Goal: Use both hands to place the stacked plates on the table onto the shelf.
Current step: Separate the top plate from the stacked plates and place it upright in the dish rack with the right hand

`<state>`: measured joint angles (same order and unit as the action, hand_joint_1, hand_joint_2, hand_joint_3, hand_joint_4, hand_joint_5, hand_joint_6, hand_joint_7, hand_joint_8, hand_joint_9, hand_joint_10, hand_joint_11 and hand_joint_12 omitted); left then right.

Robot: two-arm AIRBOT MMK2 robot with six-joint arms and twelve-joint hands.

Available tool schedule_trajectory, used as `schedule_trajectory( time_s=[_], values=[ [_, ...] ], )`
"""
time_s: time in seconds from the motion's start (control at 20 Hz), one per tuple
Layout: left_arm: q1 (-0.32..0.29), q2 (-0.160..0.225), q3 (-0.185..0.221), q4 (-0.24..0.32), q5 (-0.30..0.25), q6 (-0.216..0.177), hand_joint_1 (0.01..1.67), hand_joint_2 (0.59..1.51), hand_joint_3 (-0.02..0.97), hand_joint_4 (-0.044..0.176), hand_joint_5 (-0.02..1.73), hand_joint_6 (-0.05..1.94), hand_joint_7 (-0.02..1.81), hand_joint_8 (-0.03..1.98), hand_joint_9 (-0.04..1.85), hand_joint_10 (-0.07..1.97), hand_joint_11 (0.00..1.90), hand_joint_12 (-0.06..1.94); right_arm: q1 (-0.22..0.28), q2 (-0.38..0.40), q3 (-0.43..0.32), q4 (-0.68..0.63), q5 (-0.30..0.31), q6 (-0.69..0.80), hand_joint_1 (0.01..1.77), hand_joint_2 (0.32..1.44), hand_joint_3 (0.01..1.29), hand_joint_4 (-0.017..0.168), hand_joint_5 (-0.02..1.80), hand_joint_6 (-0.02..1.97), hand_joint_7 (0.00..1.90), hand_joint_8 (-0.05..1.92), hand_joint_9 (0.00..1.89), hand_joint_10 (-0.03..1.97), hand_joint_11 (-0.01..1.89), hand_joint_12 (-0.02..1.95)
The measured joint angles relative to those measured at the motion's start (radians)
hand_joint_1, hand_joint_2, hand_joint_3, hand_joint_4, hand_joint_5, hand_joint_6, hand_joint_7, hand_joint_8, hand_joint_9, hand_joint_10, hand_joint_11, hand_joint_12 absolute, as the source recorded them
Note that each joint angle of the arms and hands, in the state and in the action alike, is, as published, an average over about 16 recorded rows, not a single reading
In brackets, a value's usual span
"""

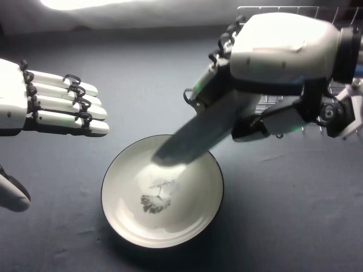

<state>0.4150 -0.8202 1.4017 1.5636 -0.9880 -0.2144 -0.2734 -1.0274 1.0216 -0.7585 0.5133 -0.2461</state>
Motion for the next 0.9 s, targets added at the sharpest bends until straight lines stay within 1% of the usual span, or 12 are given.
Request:
schedule_trajectory(
  time_s=[0.25,0.4,0.6,0.9],
  values=[
    [-0.001,0.014,-0.001,-0.002,0.000,-0.001,0.01,1.023,0.010,0.003,0.02,0.01,0.02,0.00,0.02,0.01,0.01,0.01,0.054,0.009,-0.017,0.125,-0.052,0.004,1.34,0.95,0.01,-0.002,0.97,0.92,1.22,0.41,1.10,0.85,1.06,0.66],
    [-0.001,0.016,-0.002,-0.004,-0.002,0.000,0.01,1.023,0.010,0.003,0.02,0.01,0.02,0.00,0.02,0.01,0.01,0.01,0.089,0.011,-0.024,0.201,-0.083,0.006,1.35,0.95,0.01,-0.003,0.98,0.89,1.23,0.37,1.11,0.82,1.05,0.73],
    [-0.001,0.017,-0.001,-0.007,-0.007,0.002,0.01,1.023,0.010,0.004,0.02,0.01,0.02,0.00,0.02,0.01,0.01,0.01,0.133,0.014,-0.032,0.298,-0.127,0.007,1.35,0.95,0.01,-0.002,1.00,0.85,1.24,0.35,1.10,0.83,1.04,0.74],
    [0.000,0.009,0.007,-0.009,-0.016,0.009,0.01,1.017,0.011,0.004,0.02,0.01,0.02,0.00,0.02,0.01,0.01,0.01,0.183,0.027,-0.041,0.452,-0.210,0.009,1.36,0.95,0.01,-0.004,1.00,0.86,1.20,0.45,1.08,0.88,1.00,0.81]
  ],
)
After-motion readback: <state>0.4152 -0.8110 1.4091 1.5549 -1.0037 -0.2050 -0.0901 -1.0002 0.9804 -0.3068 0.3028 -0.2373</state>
